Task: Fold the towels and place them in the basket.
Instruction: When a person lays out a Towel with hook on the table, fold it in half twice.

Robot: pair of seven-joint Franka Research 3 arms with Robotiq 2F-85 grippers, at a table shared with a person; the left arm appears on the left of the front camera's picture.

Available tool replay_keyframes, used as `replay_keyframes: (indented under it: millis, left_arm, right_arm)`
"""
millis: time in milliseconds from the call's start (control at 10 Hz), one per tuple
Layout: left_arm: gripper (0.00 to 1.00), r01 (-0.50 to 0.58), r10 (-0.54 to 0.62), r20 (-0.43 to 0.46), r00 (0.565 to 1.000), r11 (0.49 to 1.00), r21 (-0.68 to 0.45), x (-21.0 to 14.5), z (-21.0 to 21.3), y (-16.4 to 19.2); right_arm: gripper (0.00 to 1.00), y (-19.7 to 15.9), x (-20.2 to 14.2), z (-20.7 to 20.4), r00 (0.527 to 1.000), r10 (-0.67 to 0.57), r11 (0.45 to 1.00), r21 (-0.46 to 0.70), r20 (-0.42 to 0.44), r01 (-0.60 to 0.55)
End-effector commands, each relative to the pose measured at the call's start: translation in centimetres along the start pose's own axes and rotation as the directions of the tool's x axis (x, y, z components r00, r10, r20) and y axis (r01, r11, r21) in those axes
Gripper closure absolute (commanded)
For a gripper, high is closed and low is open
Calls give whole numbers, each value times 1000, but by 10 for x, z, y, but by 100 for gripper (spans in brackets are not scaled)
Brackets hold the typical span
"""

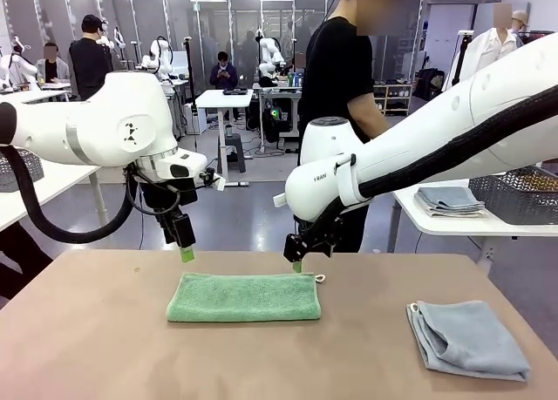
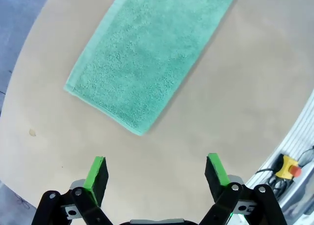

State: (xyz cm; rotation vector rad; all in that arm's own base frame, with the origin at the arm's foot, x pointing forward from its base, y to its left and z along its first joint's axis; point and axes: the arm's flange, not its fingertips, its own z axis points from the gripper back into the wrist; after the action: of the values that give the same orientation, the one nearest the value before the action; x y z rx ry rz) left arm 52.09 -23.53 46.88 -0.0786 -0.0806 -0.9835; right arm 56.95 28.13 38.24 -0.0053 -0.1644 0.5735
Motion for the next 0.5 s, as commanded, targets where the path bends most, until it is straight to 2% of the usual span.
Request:
replay_keyframes:
  millis: [0, 100, 200, 400]
  left_arm:
    - [0, -48, 48, 6, 999, 996, 79, -12, 52, -13]
    - [0, -102, 103, -3, 995, 990, 102, -23, 98, -27]
    - [0, -128, 129, -3, 992, 982, 138, -35, 139, -42]
    - [0, -140, 136, 34, 990, 977, 163, -61, 208, -81]
  right_arm:
    - [0, 3, -3, -15, 997, -81, 996, 35, 13, 80]
    - [0, 3, -5, -26, 986, -163, 987, 3, -19, 163]
    - [0, 3, -8, -31, 973, -230, 973, 25, -34, 231]
    - [0, 2, -9, -43, 937, -349, 937, -33, -15, 348]
